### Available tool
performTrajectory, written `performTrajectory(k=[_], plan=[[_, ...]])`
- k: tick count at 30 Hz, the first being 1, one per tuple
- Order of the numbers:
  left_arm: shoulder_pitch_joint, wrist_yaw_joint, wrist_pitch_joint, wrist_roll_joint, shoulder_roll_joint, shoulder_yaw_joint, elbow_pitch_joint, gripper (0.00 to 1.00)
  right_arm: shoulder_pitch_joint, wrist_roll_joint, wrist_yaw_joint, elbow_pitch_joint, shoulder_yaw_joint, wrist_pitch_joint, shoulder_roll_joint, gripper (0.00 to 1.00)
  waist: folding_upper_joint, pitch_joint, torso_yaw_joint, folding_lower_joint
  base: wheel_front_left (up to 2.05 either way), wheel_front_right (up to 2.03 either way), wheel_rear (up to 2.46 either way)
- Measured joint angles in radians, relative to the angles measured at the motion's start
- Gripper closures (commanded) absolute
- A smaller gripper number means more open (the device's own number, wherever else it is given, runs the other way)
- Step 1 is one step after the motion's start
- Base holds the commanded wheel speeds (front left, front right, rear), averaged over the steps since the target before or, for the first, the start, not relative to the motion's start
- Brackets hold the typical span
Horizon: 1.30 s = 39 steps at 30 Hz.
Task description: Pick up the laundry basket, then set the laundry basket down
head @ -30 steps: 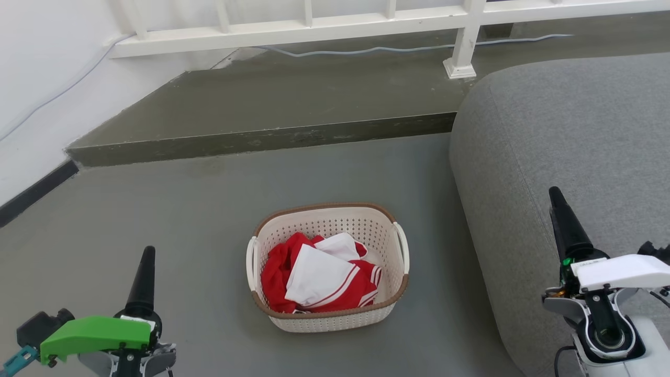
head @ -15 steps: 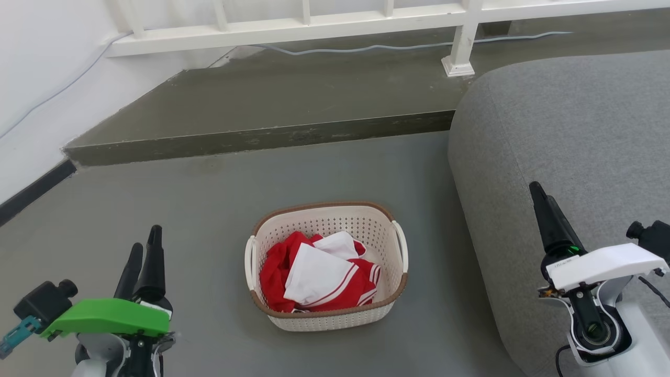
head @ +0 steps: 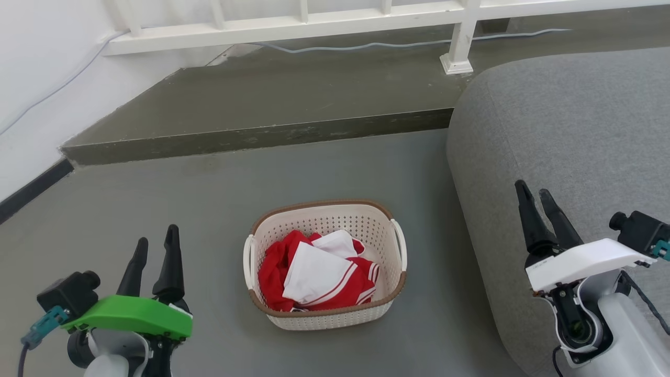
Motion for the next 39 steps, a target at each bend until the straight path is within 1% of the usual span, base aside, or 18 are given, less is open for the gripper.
performTrajectory(k=[2,9,11,21,26,34,39], plan=[[0.000,0.005,-0.008,0.030,0.000,-0.006,-0.002,0.00,0.000,-0.022,-0.014,0.001,0.010,-0.007,-0.002,0.00,0.0000,0.000,-0.001,0.0000,0.00,0.00,0.00],[-0.001,0.016,-0.030,0.112,-0.004,-0.025,-0.011,0.00,-0.011,-0.094,-0.016,0.002,0.048,-0.026,-0.007,0.00,0.0000,0.000,-0.003,0.0000,0.00,0.00,0.00],[-0.002,0.018,-0.039,0.134,-0.006,-0.028,-0.012,0.00,-0.018,-0.120,-0.023,0.003,0.059,-0.034,-0.008,0.00,0.0000,0.000,-0.003,0.0000,0.00,0.00,0.00],[-0.004,0.029,-0.074,0.262,-0.012,-0.042,-0.027,0.00,-0.033,-0.238,-0.032,0.003,0.105,-0.069,-0.024,0.00,0.0000,0.004,-0.005,0.0000,0.00,0.00,0.00],[-0.007,0.030,-0.092,0.326,-0.014,-0.052,-0.035,0.00,-0.043,-0.297,-0.040,0.003,0.129,-0.088,-0.032,0.00,0.0000,0.006,-0.007,0.0000,0.00,0.00,0.00],[-0.019,0.030,-0.121,0.432,-0.019,-0.061,-0.047,0.00,-0.064,-0.391,-0.042,0.003,0.163,-0.116,-0.043,0.00,0.0000,0.010,-0.010,0.0000,0.00,0.00,0.00],[-0.019,0.030,-0.121,0.432,-0.021,-0.060,-0.047,0.00,-0.065,-0.396,-0.042,0.003,0.161,-0.117,-0.043,0.00,0.0000,0.011,-0.010,0.0000,0.00,0.00,0.00]])
